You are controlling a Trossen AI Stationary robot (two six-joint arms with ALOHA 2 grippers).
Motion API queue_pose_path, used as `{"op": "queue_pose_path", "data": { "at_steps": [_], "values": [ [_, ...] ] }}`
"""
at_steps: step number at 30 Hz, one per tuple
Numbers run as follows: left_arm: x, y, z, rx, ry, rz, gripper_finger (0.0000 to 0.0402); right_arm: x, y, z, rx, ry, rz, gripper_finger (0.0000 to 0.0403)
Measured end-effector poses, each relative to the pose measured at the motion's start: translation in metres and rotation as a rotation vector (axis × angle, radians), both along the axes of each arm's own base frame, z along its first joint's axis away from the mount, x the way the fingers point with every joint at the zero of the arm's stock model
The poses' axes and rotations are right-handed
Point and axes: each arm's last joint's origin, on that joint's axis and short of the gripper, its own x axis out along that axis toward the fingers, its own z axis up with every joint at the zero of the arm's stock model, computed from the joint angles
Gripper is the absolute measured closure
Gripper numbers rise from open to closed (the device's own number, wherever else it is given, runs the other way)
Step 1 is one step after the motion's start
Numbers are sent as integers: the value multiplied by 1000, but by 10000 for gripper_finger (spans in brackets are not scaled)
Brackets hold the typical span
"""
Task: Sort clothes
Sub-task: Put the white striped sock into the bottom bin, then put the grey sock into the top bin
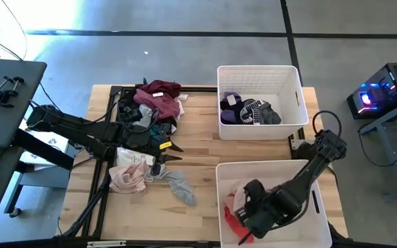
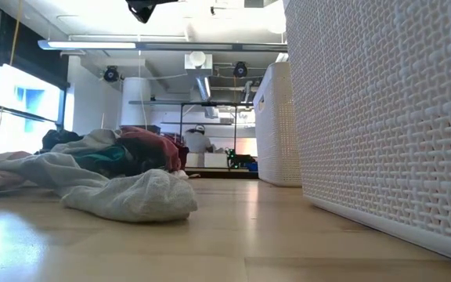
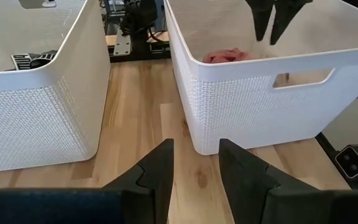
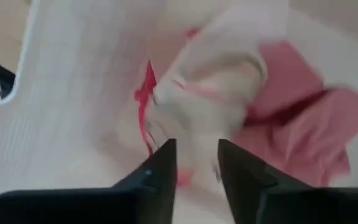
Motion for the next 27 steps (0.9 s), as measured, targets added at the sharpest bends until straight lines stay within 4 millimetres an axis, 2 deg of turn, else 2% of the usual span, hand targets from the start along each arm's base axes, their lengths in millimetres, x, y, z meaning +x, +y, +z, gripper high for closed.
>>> {"op": "queue_pose_path", "data": {
  "at_steps": [5,11,14,17,19,22,27],
  "values": [
    [0,-2,0,0,0,-9,284,-2,-9,17,154,18,-25,256],
    [0,-3,1,-29,-8,0,284,-4,-18,34,82,-175,-82,254],
    [-1,-6,1,-45,-1,-38,284,3,-18,39,-7,-345,-62,254],
    [-5,-13,0,-38,22,-203,284,15,-18,48,-140,-569,-44,254],
    [-10,-17,0,-35,41,-305,284,26,-18,56,-245,-722,-40,254],
    [-20,-18,-6,-45,143,-351,284,43,-22,73,-432,-899,3,254],
    [-42,-15,-30,21,437,-379,284,66,-39,90,-665,-959,185,254]
  ]
}}
